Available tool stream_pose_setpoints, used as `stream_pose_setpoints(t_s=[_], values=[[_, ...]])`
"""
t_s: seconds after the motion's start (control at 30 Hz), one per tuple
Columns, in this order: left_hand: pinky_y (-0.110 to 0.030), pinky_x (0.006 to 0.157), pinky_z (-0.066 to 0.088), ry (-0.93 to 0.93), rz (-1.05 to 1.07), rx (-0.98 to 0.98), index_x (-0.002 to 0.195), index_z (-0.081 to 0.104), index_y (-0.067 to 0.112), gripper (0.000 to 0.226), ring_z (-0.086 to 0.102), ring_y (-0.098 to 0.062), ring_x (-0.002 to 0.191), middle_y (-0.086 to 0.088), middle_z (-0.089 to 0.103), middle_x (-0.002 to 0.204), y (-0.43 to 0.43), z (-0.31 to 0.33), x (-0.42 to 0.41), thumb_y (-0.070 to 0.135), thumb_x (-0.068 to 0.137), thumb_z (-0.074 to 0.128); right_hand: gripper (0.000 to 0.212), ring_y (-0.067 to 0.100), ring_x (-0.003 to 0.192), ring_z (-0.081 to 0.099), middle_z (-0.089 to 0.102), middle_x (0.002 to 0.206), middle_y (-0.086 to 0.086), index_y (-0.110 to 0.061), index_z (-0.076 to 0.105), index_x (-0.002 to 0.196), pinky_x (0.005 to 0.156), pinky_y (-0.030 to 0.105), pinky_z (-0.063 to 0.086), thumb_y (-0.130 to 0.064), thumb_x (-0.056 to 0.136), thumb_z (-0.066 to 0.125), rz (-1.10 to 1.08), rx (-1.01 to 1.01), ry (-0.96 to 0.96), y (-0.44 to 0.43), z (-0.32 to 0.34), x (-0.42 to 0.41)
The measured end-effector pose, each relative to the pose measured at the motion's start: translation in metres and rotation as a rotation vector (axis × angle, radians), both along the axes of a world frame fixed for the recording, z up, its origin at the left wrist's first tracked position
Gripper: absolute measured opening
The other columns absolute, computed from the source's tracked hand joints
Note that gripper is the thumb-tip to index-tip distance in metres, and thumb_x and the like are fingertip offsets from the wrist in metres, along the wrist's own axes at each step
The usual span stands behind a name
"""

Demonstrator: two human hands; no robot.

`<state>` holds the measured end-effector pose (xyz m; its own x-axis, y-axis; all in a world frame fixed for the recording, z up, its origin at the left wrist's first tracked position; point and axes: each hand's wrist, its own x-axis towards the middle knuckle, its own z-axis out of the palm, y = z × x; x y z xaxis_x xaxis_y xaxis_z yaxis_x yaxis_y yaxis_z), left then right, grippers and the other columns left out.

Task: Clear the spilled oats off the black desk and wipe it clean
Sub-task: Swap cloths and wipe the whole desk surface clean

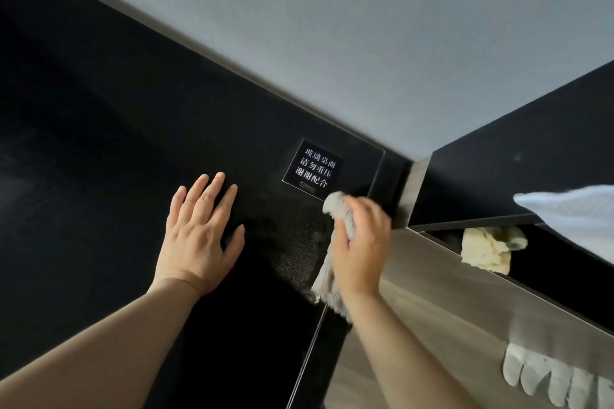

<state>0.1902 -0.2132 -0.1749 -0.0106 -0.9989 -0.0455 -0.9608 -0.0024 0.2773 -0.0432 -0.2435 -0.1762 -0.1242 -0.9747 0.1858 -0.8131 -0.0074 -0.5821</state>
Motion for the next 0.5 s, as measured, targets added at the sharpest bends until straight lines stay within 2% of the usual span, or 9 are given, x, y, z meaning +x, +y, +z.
stream_pose_setpoints(t_s=[0.13, 0.23, 0.33, 0.4, 0.5], values=[[-0.047, 0.119, 0.01, -0.009, 0.002, 0.004, 0.142, 0.042, 0.01, 0.062, 0.02, -0.028, 0.145, -0.01, 0.03, 0.154, 0.0, 0.001, -0.001, 0.043, 0.091, 0.034, 0.031, 0.008, 0.105, 0.054, 0.058, 0.109, -0.013, -0.021, 0.066, 0.111, 0.091, 0.023, 0.046, -0.024, 0.084, 0.053, 0.099, 0.137, -0.158, 0.059, 0.019, 0.014], [-0.047, 0.119, 0.011, -0.01, 0.003, -0.002, 0.142, 0.042, 0.011, 0.062, 0.021, -0.028, 0.144, -0.01, 0.03, 0.154, -0.001, 0.0, -0.001, 0.044, 0.091, 0.034, 0.029, 0.014, 0.102, 0.057, 0.06, 0.106, -0.006, -0.017, 0.067, 0.108, 0.091, 0.027, 0.046, -0.012, 0.082, 0.055, 0.014, 0.063, -0.257, 0.034, 0.034, 0.011], [-0.047, 0.119, 0.011, -0.012, 0.003, -0.004, 0.143, 0.042, 0.011, 0.062, 0.02, -0.027, 0.145, -0.009, 0.029, 0.154, -0.001, 0.0, -0.001, 0.044, 0.091, 0.034, 0.03, 0.02, 0.106, 0.055, 0.06, 0.111, 0.006, -0.008, 0.067, 0.107, 0.098, 0.021, 0.039, 0.003, 0.081, 0.058, -0.138, -0.097, -0.194, -0.038, 0.038, 0.0], [-0.046, 0.12, 0.01, -0.013, 0.004, -0.005, 0.143, 0.041, 0.011, 0.062, 0.019, -0.026, 0.145, -0.009, 0.029, 0.154, 0.0, 0.0, -0.001, 0.044, 0.091, 0.034, 0.027, 0.028, 0.108, 0.055, 0.061, 0.112, 0.011, -0.005, 0.067, 0.107, 0.098, 0.019, 0.036, 0.002, 0.081, 0.062, -0.188, -0.094, -0.11, -0.082, 0.028, -0.006], [-0.045, 0.12, 0.009, -0.008, 0.012, -0.014, 0.143, 0.042, 0.012, 0.061, 0.019, -0.026, 0.145, -0.009, 0.029, 0.154, 0.0, 0.0, -0.001, 0.043, 0.091, 0.034, 0.029, 0.036, 0.109, 0.056, 0.065, 0.114, 0.012, -0.005, 0.067, 0.11, 0.095, 0.04, 0.04, -0.011, 0.082, 0.063, -0.167, -0.026, 0.035, -0.103, 0.004, -0.013]])
